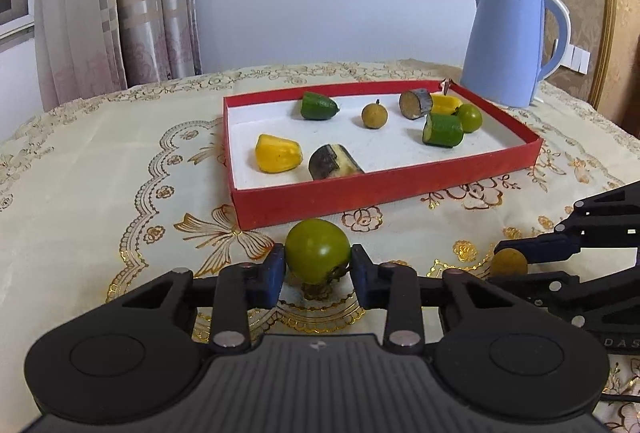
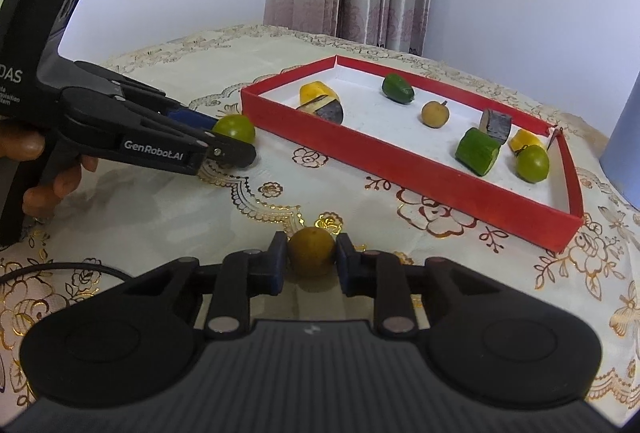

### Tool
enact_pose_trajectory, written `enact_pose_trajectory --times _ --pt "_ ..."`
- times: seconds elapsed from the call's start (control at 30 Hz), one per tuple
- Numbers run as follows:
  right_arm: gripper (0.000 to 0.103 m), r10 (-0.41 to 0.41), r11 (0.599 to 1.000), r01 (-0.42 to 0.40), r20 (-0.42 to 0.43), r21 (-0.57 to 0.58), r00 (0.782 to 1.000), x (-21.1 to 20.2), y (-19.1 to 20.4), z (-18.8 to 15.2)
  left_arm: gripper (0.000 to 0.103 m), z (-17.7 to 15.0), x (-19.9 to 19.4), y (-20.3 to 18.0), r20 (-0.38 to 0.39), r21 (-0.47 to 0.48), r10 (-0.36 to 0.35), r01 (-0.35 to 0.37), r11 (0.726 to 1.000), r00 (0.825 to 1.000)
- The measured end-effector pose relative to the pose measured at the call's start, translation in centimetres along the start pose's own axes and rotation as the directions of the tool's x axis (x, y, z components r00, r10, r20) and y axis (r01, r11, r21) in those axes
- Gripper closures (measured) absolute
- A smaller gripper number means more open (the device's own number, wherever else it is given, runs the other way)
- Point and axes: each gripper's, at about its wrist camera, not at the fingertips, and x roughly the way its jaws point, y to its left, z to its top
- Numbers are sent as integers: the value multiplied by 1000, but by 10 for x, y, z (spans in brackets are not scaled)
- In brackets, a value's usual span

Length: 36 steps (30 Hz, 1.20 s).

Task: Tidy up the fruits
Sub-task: 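Lift both held fruits toward the tray, then lower the green fruit into the tray and open the left tool while the right tool holds the brown fruit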

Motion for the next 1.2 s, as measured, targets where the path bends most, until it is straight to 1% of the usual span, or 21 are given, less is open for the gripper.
enact_pose_trajectory --times 0.27,0.47,0.63,0.73,0.87,0.97,1.2 --pt "79 7 1000 -7 17 8 1000 -3 -2 0 69 13 -17 -10 59 8 -19 19 1000 998" --pt "79 13 1000 -13 36 24 999 -5 -5 -1 69 39 -21 -21 114 16 -21 20 1000 993" --pt "79 12 1000 -13 46 24 999 -7 -5 -1 69 64 -5 -32 135 22 -10 7 1000 991" --pt "79 10 999 -12 49 30 999 -8 -6 -1 69 76 9 -39 139 32 20 -24 999 990" --pt "79 9 999 -11 50 30 999 -8 -6 -1 69 86 28 -43 123 31 37 -41 999 992" --pt "79 9 999 -11 48 31 999 -8 -6 -1 69 93 42 -46 112 40 62 -66 997 992" --pt "79 13 999 -14 45 29 999 -7 -7 -1 69 103 66 -46 85 40 97 -101 994 992"
